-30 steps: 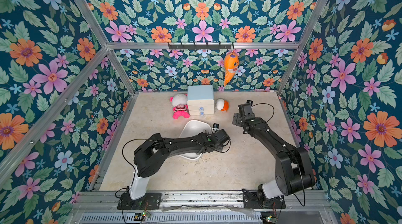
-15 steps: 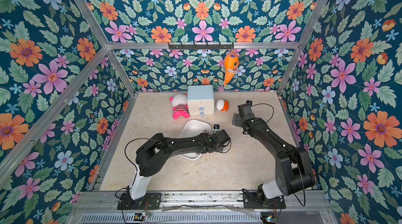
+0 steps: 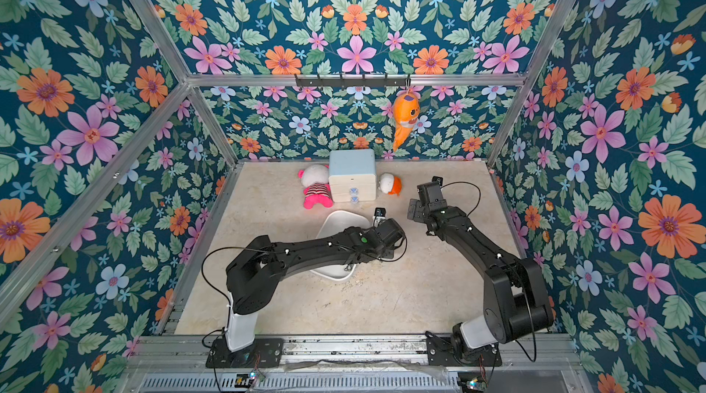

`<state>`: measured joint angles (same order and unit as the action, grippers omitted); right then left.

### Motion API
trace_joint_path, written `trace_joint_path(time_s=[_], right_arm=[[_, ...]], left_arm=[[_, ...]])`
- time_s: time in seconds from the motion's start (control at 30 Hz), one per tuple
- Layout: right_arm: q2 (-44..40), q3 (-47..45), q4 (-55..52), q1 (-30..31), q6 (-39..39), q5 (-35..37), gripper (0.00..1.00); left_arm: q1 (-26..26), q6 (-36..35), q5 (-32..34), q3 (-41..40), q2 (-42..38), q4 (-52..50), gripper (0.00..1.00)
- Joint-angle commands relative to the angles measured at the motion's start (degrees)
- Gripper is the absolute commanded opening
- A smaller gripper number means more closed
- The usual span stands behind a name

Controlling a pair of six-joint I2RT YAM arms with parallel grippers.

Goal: Take out the wing nut from the storage box
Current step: Place the wing nut at the center of the board, then pick up the wing nut from the storage box.

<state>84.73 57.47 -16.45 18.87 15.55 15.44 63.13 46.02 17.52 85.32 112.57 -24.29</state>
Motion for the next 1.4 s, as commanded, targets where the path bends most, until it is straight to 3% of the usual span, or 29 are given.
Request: trace_joint_path(time_s=[0.0,0.33,0.6,0.83,1.37], right_arm=[[0.0,-0.1,1.0,0.3,0.4,0.1,0.99],[1.8,1.6,0.8,1.7,0.2,0.2,0.99],[3.2,3.6,-0.1,2.5,0.2,0.4,0.99],[4.0,4.4,-0.3,2.7,0.2,0.6,0.99],[3.7,3.4,-0.2,2.8,0.0,1.0,0.99]], left_arm=[[-0.7,-1.4,3.0,0.1,-2.2,-2.3,0.31],[-7.6,-1.5,4.8,-8.5,-10.1,-1.5,0.29],[-14.1,-1.8,-0.4,-15.4,-12.0,5.0,0.28],[-15.0,-4.5,-3.2,-16.6,-8.9,11.5,0.29],[-15.8,-3.4,-6.2,-13.8,-2.1,15.4,0.28]])
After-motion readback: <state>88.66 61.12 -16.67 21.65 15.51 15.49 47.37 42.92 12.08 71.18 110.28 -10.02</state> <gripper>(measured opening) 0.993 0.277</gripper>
